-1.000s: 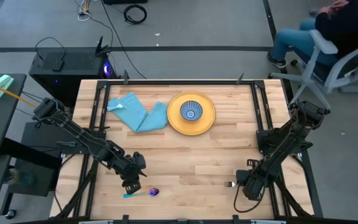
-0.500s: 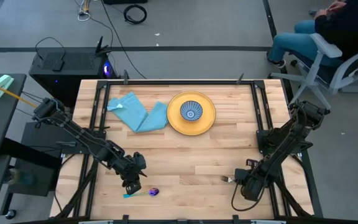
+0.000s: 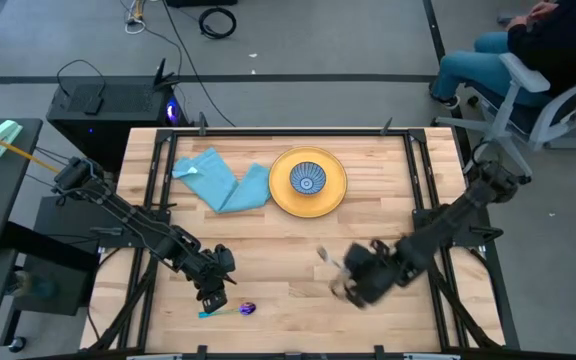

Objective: Set table place
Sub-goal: Put the white green fork to the right of the yellow plate, then put the blue spoon into the blue bowl

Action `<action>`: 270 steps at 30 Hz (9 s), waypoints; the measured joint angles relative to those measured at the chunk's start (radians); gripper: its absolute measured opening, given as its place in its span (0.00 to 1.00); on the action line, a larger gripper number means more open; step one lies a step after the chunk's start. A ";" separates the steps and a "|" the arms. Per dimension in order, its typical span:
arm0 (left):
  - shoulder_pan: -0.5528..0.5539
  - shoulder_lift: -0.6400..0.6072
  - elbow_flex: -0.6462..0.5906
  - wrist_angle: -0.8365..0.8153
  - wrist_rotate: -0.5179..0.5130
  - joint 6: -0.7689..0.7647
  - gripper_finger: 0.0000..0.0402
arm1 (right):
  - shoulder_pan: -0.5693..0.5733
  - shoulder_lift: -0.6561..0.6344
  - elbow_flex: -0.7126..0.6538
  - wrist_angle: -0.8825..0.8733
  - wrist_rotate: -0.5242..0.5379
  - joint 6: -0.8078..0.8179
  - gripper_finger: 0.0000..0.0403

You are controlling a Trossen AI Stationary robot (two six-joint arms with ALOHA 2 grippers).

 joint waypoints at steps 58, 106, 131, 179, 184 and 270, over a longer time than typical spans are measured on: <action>0.000 0.000 0.000 0.000 0.000 0.000 0.15 | -1.086 -0.001 0.007 -0.204 -0.221 -0.277 0.03; 0.000 0.000 0.000 0.037 0.000 0.000 0.16 | -1.121 -0.073 -0.485 0.242 -0.254 -0.133 0.03; 0.000 0.000 0.000 0.037 0.000 0.000 0.16 | -1.121 -0.072 -0.484 0.300 -0.254 -0.146 0.03; 0.000 0.000 0.000 0.037 0.000 0.000 0.16 | -1.123 0.007 -0.426 0.281 -0.269 -0.149 0.07; 0.000 0.000 0.000 0.037 0.000 0.000 0.18 | -1.123 0.006 -0.426 0.281 -0.269 -0.148 0.12; 0.000 0.000 0.000 0.037 0.000 0.000 0.17 | -1.115 0.005 -0.426 0.285 -0.333 -0.199 0.26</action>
